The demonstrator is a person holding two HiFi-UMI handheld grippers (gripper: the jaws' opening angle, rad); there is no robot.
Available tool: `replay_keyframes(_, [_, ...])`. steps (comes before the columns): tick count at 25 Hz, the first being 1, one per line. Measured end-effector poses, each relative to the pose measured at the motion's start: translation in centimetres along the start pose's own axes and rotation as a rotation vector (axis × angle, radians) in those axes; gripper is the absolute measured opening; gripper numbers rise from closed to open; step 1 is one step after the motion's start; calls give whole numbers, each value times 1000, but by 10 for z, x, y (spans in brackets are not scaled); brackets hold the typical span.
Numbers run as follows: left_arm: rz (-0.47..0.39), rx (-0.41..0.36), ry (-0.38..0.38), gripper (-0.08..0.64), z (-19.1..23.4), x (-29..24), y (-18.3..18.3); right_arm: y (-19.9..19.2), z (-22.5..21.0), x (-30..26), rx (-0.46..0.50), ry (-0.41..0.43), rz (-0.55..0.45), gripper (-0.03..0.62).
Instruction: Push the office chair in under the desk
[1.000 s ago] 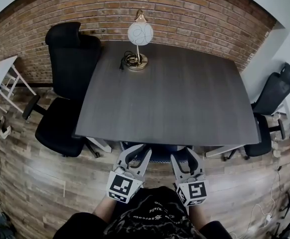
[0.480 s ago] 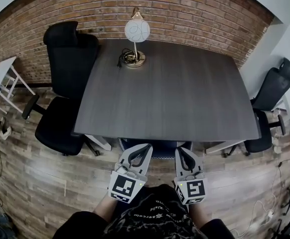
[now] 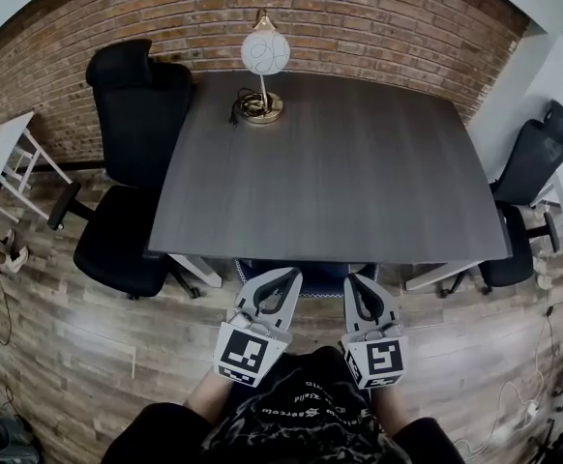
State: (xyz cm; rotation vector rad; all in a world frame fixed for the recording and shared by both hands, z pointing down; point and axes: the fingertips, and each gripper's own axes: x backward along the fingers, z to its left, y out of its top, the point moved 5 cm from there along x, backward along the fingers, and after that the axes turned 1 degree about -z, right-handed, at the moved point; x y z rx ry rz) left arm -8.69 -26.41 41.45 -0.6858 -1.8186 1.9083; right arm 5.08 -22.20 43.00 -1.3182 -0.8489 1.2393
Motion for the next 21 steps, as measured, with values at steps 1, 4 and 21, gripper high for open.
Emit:
replay_keyframes(1, [1,-1,1,6,0,1,-1,0,0,-1,3,2,0,3])
replay_keyframes(4, [9,0,4,6,0,1,-3,-2,2,-3,15,10,7,3])
replay_keyframes(21, [27,1,27,6,4,0,-9,-9,3,-9,67,24,42,3])
